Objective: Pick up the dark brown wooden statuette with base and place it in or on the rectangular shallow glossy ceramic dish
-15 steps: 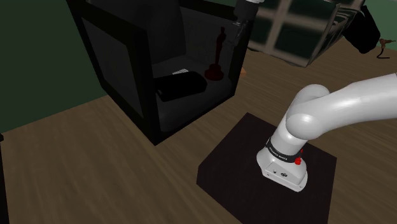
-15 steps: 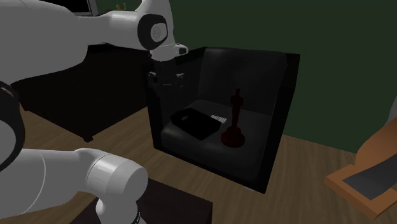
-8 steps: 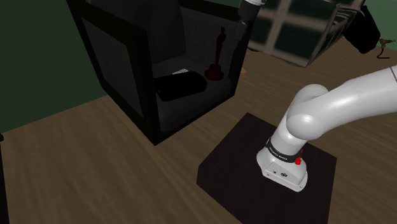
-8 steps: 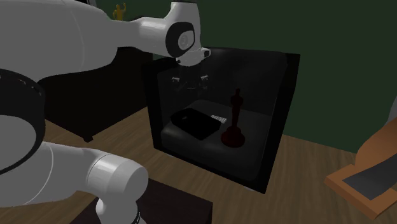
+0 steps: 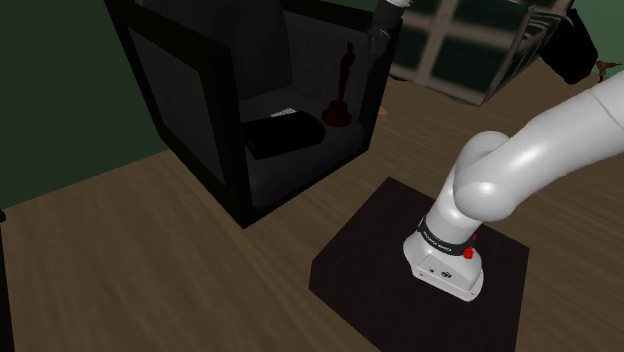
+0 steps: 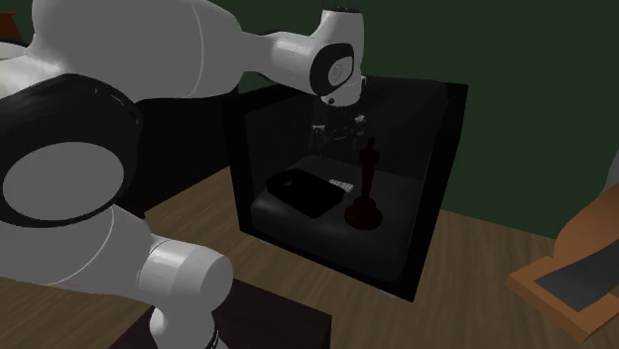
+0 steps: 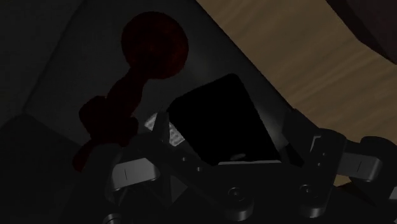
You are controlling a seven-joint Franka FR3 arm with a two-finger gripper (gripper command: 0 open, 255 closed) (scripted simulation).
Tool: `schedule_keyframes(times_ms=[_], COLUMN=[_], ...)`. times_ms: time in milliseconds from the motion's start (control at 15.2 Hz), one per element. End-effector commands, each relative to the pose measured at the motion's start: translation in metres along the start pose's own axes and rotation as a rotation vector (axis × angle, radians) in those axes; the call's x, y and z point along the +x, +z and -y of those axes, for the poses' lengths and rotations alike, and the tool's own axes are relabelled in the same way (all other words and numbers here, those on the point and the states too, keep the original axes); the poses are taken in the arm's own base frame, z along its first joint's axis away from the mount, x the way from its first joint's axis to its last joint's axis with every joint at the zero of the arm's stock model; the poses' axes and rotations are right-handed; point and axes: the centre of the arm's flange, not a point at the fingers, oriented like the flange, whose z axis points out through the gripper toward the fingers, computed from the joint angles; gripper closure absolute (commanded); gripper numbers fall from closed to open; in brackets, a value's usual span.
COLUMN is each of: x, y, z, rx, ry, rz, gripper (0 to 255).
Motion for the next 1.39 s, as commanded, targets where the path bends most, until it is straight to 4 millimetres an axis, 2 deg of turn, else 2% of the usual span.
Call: schedule_keyframes(times_ms=[0, 462, 528, 990, 1320], x=[-0.005, 0.001, 0.002, 0.004, 0.004], y=[0.004, 0.016, 0.017, 0.057, 0.057], z=[-0.023, -0.112, -0.116, -0.117, -0.117], rx=[-0.007, -0.025, -0.026, -0.026, -0.026], ry=[-0.065, -0.272, -0.282, -0.282, -0.282], rz=[-0.012, -0.055, -0.057, -0.057, -0.057], gripper=[0, 0, 0, 0, 0])
